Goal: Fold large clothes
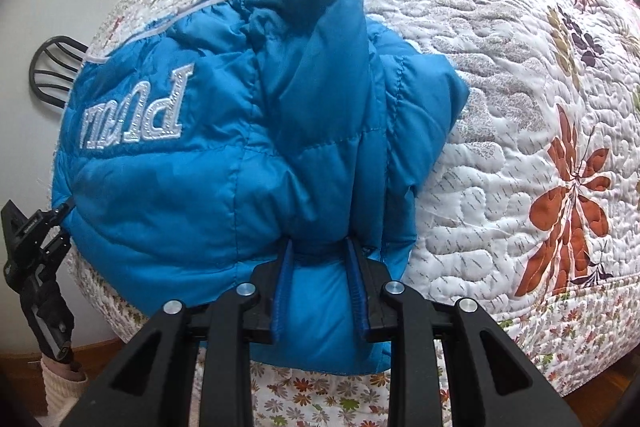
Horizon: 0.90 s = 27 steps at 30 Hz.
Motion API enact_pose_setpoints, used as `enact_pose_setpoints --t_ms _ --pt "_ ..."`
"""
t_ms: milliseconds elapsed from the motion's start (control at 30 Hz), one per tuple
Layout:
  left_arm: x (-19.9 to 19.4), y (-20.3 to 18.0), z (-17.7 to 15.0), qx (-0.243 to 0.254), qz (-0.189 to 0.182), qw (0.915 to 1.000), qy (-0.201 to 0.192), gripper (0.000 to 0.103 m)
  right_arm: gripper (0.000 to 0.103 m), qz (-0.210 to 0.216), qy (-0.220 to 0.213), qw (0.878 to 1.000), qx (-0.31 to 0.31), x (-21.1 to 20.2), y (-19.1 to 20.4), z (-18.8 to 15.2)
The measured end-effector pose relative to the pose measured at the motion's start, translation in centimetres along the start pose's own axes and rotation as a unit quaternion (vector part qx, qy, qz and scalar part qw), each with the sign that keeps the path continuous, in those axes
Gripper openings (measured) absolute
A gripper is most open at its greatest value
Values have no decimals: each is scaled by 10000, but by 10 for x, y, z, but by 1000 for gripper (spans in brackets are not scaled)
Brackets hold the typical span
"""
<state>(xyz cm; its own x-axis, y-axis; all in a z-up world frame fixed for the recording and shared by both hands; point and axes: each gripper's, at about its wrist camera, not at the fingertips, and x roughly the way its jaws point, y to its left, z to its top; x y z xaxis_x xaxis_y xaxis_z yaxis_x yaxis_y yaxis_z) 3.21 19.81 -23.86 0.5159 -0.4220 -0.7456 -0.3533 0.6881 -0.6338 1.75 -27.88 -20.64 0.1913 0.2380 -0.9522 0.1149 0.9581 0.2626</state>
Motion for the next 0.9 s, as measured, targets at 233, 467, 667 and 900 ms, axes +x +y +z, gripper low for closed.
enact_pose_setpoints --t_ms 233,467,667,900 --pt "-42 -79 -4 1299 299 9889 -662 18 31 -858 -227 9945 553 -40 -69 -16" --pt "-74 -213 -49 3429 26 9323 -1151 18 31 -927 -21 9910 962 -32 -117 -33" --pt "-45 -287 -106 4787 -335 8760 -487 21 31 -826 55 9917 988 -20 -125 -30" --pt "64 -283 -162 4980 -321 8560 1350 25 31 -836 196 9916 968 -6 -127 -20"
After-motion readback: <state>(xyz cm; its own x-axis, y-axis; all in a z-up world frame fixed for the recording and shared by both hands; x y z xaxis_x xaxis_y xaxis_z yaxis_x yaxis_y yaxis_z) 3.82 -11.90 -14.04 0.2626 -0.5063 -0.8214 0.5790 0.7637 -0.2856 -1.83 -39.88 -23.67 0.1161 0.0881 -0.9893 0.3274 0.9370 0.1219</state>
